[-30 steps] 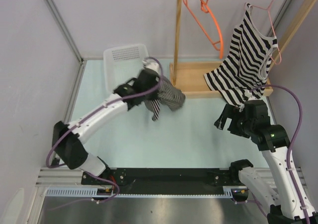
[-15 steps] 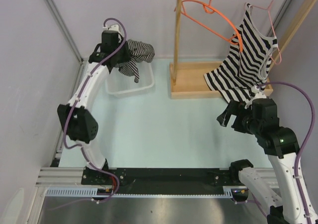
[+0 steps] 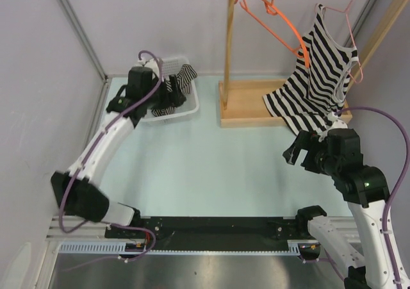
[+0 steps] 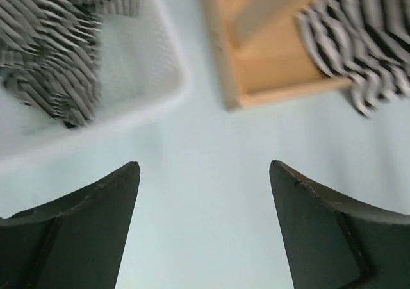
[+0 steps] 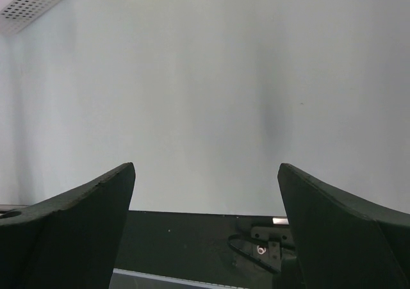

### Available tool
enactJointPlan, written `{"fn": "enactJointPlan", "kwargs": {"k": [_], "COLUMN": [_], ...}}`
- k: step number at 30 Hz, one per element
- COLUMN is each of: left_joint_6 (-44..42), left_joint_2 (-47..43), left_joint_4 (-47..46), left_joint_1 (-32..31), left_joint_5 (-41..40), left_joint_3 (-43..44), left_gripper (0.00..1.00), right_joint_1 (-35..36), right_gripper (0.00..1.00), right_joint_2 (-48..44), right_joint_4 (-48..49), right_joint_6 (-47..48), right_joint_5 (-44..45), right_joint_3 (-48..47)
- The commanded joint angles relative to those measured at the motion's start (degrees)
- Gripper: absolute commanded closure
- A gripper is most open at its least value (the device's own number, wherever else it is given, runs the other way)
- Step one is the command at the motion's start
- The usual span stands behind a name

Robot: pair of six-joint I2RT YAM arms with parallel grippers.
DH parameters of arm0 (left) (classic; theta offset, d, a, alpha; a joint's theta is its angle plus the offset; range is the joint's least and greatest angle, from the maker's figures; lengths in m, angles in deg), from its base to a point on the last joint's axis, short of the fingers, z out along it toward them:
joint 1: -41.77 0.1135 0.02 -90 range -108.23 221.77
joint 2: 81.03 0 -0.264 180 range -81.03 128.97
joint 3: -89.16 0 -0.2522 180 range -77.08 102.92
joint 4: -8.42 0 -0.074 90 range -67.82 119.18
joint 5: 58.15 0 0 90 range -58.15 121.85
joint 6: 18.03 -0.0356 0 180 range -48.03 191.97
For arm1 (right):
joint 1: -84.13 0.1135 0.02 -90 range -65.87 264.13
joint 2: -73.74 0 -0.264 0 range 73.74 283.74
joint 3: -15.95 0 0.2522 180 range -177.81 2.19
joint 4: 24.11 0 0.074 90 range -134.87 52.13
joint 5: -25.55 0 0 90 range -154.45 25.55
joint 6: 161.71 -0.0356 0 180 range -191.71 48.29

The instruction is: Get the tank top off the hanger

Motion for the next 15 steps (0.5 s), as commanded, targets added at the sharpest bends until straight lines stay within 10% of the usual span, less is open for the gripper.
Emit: {"fn": "enactJointPlan", "kwargs": {"k": [1, 7, 15], "left_joint_6": [2.62, 13.60, 18.71], "left_joint_2": [-15.23, -35.69, -44.78], "left_joint_4": [-6.38, -14.54, -17.55], "left_joint_1": [-6.70, -17.52, -27.88], "left_joint_5": [9.28, 13.33, 17.55], "left_joint_3": [-15.71, -38.40, -48.19], "left_gripper": [0.14, 0.18, 0.22], "right_joint_1": [-0.12, -0.12, -0.12], "right_gripper": [0.00, 0.00, 0.00], "right_joint_2": [-0.17, 0.09, 3.69], "right_joint_4": [-1.21, -1.04, -2.26], "right_joint_6": [0.28, -3.67, -2.10], "right_joint_5": [3.24, 2.29, 11.06], "right_joint_3": [-4.33, -6.53, -10.30]}}
